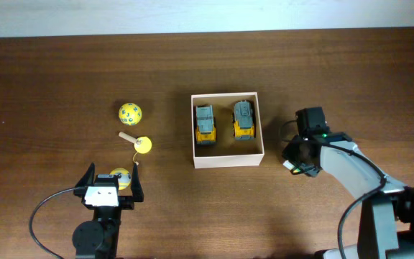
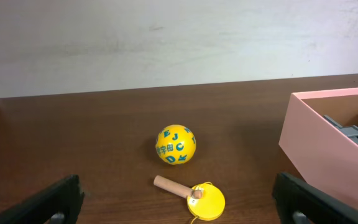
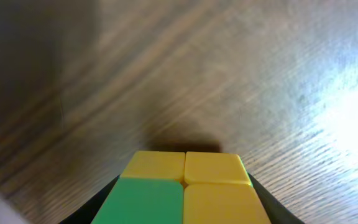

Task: Pack container
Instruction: 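Lower the right gripper onto the yellow-green cube and grasp it, then lift the cube and carry it over the box with the right gripper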

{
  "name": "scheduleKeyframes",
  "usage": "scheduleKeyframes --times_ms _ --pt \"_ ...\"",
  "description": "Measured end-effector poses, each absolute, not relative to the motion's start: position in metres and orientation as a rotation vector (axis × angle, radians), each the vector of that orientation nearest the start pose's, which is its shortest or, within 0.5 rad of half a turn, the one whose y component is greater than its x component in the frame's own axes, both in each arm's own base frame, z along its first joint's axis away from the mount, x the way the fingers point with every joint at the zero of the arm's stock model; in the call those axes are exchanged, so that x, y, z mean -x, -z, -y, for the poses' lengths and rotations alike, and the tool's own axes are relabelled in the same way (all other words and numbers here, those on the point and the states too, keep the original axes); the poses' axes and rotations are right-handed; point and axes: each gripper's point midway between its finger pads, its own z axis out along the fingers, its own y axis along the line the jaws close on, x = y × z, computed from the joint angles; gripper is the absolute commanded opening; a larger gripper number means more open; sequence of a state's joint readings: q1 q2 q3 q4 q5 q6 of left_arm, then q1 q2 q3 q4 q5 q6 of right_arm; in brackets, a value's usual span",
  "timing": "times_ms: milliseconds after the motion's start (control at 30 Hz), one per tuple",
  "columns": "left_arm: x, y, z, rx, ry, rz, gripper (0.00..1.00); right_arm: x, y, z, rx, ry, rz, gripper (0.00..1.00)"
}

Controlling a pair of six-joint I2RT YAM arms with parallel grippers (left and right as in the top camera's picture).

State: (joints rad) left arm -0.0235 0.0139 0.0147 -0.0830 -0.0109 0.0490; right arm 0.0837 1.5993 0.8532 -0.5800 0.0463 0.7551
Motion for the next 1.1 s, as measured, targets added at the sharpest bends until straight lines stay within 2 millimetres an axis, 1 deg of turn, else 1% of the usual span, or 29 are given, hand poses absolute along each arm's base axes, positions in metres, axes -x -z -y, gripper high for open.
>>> scheduleKeyframes --times_ms 67,167,333,467,500,533,600,700,833,900,1033,1100 --pt "-0.246 -0.157 0.004 -0.052 -0.028 -1.652 0.99 -0.313 -0.029 -0.019 -0.897 -0.095 -2.729 0.49" --pt "-0.246 -0.157 0.004 -0.052 -0.028 -1.652 0.99 -0.327 -0.056 -0.020 -0.784 -0.115 -2.697 0.48" --pt "-0.246 -0.157 0.004 -0.052 -0.028 -1.652 0.99 -0.341 -0.099 -0.022 -0.629 -0.131 -2.649 0.48" --pt "-0.246 -0.157 0.004 -0.052 -0.028 -1.652 0.99 -0.352 -0.126 -0.029 -0.499 -0.164 -2.617 0.48" --pt "-0.246 -0.157 0.004 -0.052 -0.028 -1.652 0.99 -0.353 -0.129 -0.031 -0.480 -0.169 -2.614 0.49" --pt "-0.246 -0.157 0.004 -0.052 -0.028 -1.652 0.99 -0.357 -0.138 -0.036 -0.428 -0.183 -2.600 0.49" --pt "-0.246 -0.157 0.004 -0.052 -0.028 -1.652 0.99 -0.360 -0.149 -0.047 -0.344 -0.200 -2.585 0.48" --pt "-0.246 -0.157 0.004 -0.052 -0.028 -1.652 0.99 -0.364 -0.161 -0.074 -0.205 -0.236 -2.562 0.49" --pt "-0.246 -0.157 0.004 -0.052 -0.028 -1.652 0.99 -0.364 -0.169 -0.113 -0.033 -0.282 -2.526 0.49" --pt "-0.246 -0.157 0.004 -0.052 -0.028 -1.652 0.99 -0.364 -0.173 -0.129 0.029 -0.301 -2.502 0.49" --pt "-0.246 -0.157 0.004 -0.052 -0.028 -1.652 0.99 -0.367 -0.183 -0.155 0.113 -0.326 -2.438 0.49" --pt "-0.246 -0.157 0.004 -0.052 -0.028 -1.652 0.99 -0.368 -0.186 -0.163 0.135 -0.326 -2.414 0.48"
